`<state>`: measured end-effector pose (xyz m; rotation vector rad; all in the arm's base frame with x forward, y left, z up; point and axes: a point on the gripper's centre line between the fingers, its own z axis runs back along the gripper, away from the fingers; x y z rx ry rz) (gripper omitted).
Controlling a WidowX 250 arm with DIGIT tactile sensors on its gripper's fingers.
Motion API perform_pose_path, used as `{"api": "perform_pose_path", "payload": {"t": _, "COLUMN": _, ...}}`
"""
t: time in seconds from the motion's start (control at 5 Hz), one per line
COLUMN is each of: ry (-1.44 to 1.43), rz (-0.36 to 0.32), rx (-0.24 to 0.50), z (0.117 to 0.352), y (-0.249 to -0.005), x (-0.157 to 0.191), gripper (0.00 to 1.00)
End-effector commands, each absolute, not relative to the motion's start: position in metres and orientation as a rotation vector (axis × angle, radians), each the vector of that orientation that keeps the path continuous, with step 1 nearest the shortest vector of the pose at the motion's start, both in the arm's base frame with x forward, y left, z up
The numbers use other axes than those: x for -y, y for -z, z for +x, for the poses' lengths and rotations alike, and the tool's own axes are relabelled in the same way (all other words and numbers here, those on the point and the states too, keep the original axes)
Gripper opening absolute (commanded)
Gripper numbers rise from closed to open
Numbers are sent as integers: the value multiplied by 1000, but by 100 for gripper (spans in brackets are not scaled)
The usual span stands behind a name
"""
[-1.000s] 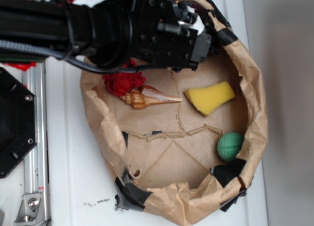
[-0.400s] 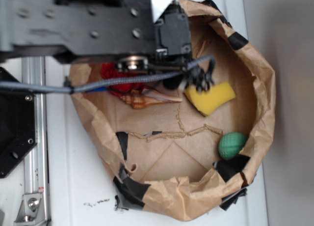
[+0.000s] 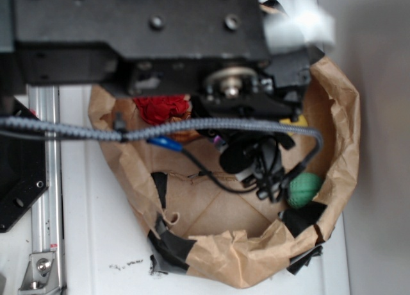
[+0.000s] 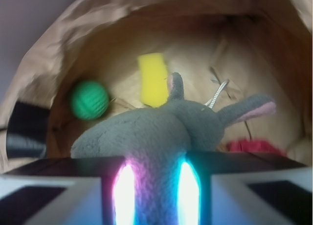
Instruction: Grab the gray animal.
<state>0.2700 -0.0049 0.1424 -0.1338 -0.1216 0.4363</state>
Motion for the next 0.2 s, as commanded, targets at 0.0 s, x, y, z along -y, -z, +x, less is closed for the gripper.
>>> {"api": "perform_pose_path", "payload": {"t": 0.0, "ry": -294, "rz": -54, "rx": 245, "z": 286, "y": -153, "x": -12, "gripper": 0}}
